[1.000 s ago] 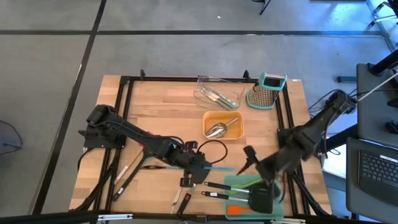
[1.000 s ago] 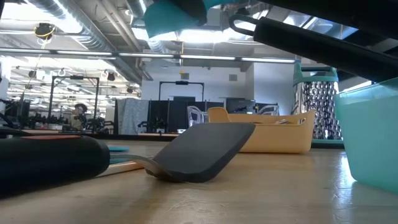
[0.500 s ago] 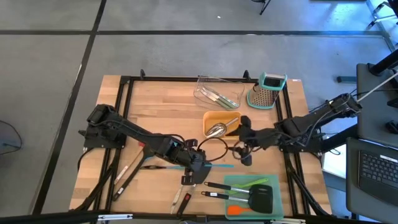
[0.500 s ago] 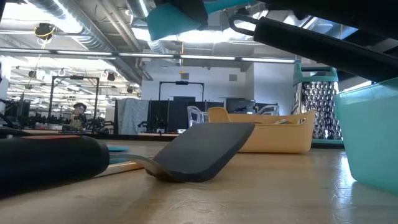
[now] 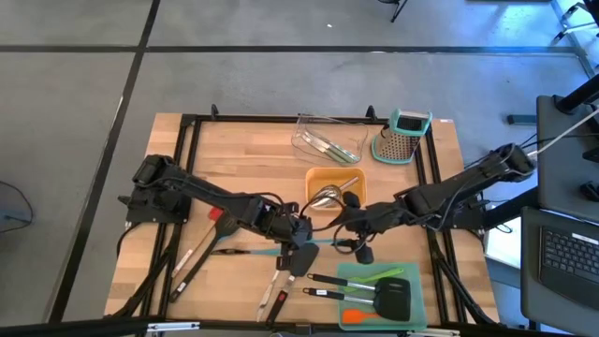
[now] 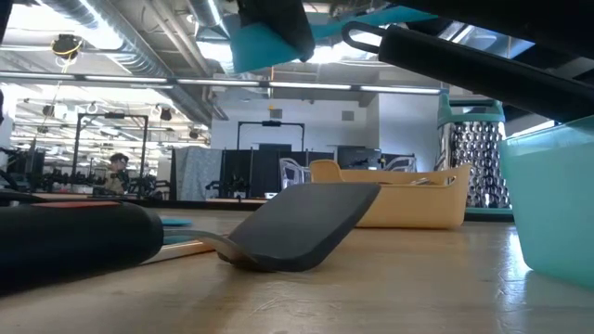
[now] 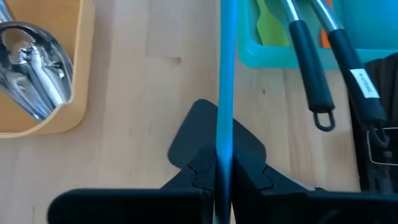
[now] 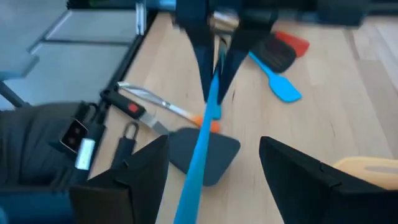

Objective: Pick & Place Kitchen Items
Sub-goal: Put the top blue silicone spatula into the green bin

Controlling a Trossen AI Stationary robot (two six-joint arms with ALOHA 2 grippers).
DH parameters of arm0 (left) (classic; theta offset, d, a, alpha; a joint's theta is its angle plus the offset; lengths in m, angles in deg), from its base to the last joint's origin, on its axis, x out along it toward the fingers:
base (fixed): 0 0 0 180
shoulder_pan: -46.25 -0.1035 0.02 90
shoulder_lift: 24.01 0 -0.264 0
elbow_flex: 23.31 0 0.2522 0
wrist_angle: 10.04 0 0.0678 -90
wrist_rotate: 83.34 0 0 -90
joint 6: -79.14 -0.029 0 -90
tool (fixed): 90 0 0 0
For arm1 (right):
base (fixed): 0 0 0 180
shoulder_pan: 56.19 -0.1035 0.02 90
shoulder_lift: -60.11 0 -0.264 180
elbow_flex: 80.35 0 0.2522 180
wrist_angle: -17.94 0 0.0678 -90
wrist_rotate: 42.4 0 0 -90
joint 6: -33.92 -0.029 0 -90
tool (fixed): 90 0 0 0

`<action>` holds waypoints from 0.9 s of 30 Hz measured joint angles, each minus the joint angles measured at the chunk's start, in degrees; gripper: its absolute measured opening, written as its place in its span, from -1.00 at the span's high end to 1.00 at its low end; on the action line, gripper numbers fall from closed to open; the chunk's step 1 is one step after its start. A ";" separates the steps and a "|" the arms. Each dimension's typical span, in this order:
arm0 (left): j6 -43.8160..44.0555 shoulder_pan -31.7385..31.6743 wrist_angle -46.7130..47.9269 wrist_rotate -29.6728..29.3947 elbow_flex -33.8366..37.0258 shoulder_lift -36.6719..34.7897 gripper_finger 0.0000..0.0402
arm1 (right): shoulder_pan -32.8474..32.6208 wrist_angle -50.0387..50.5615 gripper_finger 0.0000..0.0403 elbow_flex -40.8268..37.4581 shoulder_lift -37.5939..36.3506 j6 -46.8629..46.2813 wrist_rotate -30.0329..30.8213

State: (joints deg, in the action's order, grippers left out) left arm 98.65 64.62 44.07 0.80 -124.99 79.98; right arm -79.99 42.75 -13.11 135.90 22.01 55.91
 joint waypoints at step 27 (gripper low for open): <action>0.56 -0.67 0.01 0.85 0.00 -0.02 0.93 | 2.54 1.23 0.89 0.16 5.84 -10.29 -5.59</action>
State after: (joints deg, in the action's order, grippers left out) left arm 99.21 63.95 44.08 1.65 -124.99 79.96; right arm -77.45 43.97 -12.95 141.73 11.71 50.32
